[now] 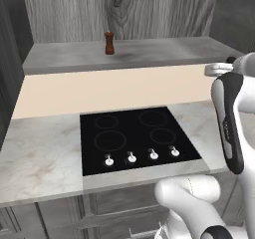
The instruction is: Take 2 condiments from the cabinet and move them on the counter near the stove.Make sure the condiments are lined up with each other, next to each other.
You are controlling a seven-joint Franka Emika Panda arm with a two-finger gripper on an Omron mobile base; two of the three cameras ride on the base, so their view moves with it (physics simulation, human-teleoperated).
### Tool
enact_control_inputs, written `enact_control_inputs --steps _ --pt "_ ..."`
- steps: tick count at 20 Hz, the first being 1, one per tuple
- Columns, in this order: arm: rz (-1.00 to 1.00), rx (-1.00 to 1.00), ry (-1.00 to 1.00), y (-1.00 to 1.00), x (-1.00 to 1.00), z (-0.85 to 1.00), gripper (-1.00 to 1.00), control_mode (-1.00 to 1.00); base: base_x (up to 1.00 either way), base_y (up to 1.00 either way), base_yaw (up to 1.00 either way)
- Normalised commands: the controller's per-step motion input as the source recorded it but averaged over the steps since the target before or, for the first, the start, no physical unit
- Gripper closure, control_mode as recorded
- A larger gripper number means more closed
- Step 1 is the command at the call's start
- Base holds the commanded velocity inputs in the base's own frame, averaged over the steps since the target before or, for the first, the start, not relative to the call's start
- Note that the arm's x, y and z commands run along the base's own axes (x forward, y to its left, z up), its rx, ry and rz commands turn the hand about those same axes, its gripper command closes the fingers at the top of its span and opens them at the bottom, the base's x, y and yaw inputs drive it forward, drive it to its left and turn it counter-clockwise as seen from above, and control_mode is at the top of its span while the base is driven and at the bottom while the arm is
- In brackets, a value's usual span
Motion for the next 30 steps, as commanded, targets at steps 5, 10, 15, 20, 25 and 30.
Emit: enact_control_inputs --steps 5,10,15,20,25,30 --pt "0.03 -0.07 0.09 0.1 -0.22 -0.42 1.0 -1.0 0.0 0.0 0.0" --pt "0.02 -0.08 0.08 0.0 -0.06 -0.43 1.0 -1.0 0.0 0.0 0.0" --pt "0.02 0.0 0.08 0.0 -0.02 -0.27 1.0 -1.0 0.0 0.0 0.0" --pt "0.04 0.0 0.06 0.0 0.0 -0.23 1.0 -1.0 0.0 0.0 0.0" --pt "0.03 -0.01 0.03 -0.03 0.0 -0.31 1.0 -1.0 0.0 0.0 0.0" --pt "0.08 0.0 0.01 -0.14 0.0 -0.32 1.0 -1.0 0.0 0.0 0.0"
